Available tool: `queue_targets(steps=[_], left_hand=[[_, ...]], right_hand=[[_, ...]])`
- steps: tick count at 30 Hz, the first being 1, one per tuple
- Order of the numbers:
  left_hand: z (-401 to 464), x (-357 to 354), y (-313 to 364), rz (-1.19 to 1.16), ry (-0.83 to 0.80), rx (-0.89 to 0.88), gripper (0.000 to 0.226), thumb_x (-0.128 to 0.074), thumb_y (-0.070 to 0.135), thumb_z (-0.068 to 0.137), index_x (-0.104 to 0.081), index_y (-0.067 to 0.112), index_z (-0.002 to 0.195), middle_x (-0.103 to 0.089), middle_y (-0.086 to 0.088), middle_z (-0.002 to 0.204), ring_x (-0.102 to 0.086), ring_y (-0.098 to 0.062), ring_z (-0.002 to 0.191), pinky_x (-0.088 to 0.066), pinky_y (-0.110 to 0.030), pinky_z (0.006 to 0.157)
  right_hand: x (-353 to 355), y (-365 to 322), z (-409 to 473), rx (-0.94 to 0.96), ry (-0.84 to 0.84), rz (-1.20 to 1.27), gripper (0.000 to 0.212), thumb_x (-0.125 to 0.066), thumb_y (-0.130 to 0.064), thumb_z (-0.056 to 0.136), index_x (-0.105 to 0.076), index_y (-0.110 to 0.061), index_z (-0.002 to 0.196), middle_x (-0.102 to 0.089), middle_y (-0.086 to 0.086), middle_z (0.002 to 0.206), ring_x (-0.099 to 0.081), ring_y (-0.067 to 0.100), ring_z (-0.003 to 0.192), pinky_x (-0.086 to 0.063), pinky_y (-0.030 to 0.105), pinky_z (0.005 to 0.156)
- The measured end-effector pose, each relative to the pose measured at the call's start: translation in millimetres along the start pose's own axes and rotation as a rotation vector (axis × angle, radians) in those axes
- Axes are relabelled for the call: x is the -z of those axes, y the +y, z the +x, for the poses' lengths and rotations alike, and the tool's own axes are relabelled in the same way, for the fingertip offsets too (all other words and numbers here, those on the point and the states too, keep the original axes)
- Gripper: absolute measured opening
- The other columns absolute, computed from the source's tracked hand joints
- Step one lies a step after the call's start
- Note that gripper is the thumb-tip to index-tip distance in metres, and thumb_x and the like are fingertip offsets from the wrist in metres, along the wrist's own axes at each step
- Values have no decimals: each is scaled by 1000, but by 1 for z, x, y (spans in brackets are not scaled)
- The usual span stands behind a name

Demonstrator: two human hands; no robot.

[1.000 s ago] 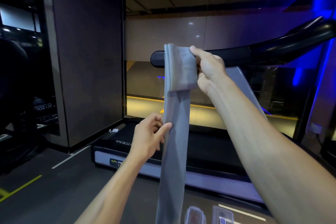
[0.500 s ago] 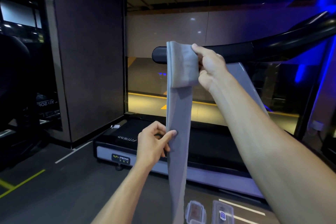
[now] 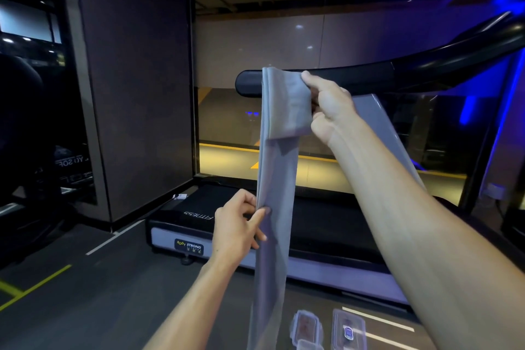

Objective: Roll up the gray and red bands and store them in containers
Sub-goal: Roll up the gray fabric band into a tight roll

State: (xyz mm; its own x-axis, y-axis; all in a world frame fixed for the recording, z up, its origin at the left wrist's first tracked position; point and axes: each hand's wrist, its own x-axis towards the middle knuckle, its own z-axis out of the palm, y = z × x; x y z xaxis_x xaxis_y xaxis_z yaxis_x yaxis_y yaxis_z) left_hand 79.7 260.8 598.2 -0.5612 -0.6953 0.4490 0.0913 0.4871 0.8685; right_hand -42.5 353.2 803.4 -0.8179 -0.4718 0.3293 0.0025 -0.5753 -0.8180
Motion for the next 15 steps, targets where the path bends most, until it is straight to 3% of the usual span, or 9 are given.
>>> queue_targets(steps=[5,11,13,15], left_hand=[[-3,-6,1,-149,53,88,22,-71,12,94,-52,2,92,-74,-8,75,-72,-31,57,-57,-47,47],[1,-10,-5,-291,50,176,23,-67,15,97,-49,1,97,-71,-25,85,-76,-31,68,-63,-43,61],[5,-10,-10,-324,10,183,19,-68,14,97,-53,3,97,-73,-21,84,-77,-29,76,-63,-42,70],[12,-7,-12,-380,-79,197,12,-68,9,96,-58,4,101,-76,-17,91,-77,-28,90,-62,-38,78]], right_hand=[[0,2,0,-13,-1,21,30,-80,-14,87,-69,1,111,-68,12,95,-66,23,79,-58,32,58],[-2,0,0,-3,-19,44,39,-79,-15,87,-68,6,119,-71,14,99,-68,23,80,-59,33,61],[-1,-4,-3,1,-34,46,34,-79,-15,88,-70,3,115,-71,12,97,-68,23,80,-58,32,61],[2,-10,-9,8,-68,48,16,-76,-15,90,-71,-3,99,-71,10,88,-67,20,73,-57,29,59]])
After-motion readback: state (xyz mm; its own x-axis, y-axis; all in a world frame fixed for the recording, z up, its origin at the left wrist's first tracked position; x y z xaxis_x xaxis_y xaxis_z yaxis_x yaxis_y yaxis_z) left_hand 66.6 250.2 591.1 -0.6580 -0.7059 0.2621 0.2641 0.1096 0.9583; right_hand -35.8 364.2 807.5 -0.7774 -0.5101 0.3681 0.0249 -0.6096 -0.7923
